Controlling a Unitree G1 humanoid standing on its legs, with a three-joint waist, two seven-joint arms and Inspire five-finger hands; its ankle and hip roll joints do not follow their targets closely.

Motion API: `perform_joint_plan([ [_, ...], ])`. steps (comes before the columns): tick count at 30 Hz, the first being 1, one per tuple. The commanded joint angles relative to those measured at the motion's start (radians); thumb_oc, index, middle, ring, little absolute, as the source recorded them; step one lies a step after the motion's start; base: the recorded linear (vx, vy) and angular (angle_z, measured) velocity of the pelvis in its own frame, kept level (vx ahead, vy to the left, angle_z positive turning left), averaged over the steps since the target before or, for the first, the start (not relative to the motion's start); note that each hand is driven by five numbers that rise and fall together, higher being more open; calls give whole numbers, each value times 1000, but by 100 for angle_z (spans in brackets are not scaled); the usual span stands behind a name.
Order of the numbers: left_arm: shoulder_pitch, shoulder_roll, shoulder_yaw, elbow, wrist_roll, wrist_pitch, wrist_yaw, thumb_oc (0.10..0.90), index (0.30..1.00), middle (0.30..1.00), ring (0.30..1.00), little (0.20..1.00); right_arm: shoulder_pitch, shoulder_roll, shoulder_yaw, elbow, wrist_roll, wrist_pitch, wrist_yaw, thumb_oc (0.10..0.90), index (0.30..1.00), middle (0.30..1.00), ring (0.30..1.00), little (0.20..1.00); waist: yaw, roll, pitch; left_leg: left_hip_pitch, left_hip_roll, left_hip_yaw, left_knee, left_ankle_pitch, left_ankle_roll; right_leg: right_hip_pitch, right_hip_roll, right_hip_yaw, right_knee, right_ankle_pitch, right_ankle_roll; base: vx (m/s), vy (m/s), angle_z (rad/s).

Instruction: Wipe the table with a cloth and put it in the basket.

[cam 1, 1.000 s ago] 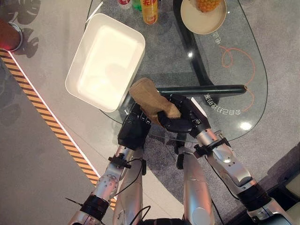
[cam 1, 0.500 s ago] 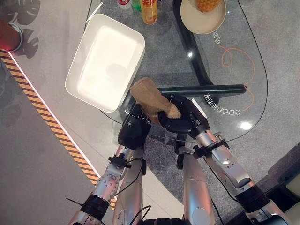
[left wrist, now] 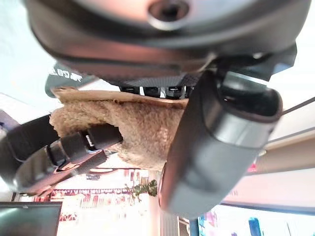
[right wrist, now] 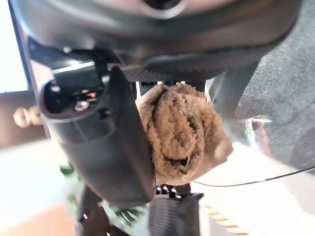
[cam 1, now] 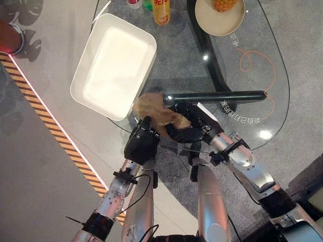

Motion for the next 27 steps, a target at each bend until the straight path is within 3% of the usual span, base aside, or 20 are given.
perform_joint_plan([
  [1,-54,-25,-12,-214,38,37,-87,800,900,900,900,900,-21,-11,109,-181,-29,-47,103,100,300,300,300,200,7,-1,-27,-28,-85,95,90,-77,62,31,102,18,-121,100,-7,0,0,0],
  [8,-59,-37,-19,-213,36,27,-97,800,900,900,900,900,-34,4,109,-191,33,-66,86,100,300,300,300,200,8,-5,-27,-32,-87,93,91,-77,64,26,107,23,-121,101,-6,0,0,0],
  [9,-59,-41,-20,-217,43,24,-89,759,865,865,865,859,-36,8,108,-190,39,-67,78,100,300,300,300,200,8,-5,-27,-32,-87,93,89,-77,64,25,107,23,-122,101,-6,0,0,0],
  [10,-61,-43,-23,-215,40,16,-91,262,439,439,439,362,-36,13,107,-187,40,-67,70,100,300,300,300,200,8,-4,-27,-33,-87,93,89,-76,64,26,106,22,-123,102,-6,0,0,0],
  [11,-60,-46,-23,-214,29,8,-93,100,300,300,300,200,-34,15,105,-187,38,-68,62,100,300,300,300,200,8,-4,-27,-33,-87,93,89,-76,63,26,105,21,-124,103,-6,0,0,0],
  [18,-55,-71,-6,-215,-64,-32,-114,100,300,300,300,200,-20,33,92,-171,25,-84,53,100,300,300,300,200,9,-7,-27,-33,-87,96,90,-80,62,26,104,20,-127,101,-6,0,0,0],
  [27,-47,-94,2,-206,-67,-43,-107,100,300,300,300,200,-2,50,69,-169,6,-94,14,100,300,300,300,200,9,-11,-27,-26,-86,100,82,-79,63,33,103,15,-134,103,-5,0,0,0],
])
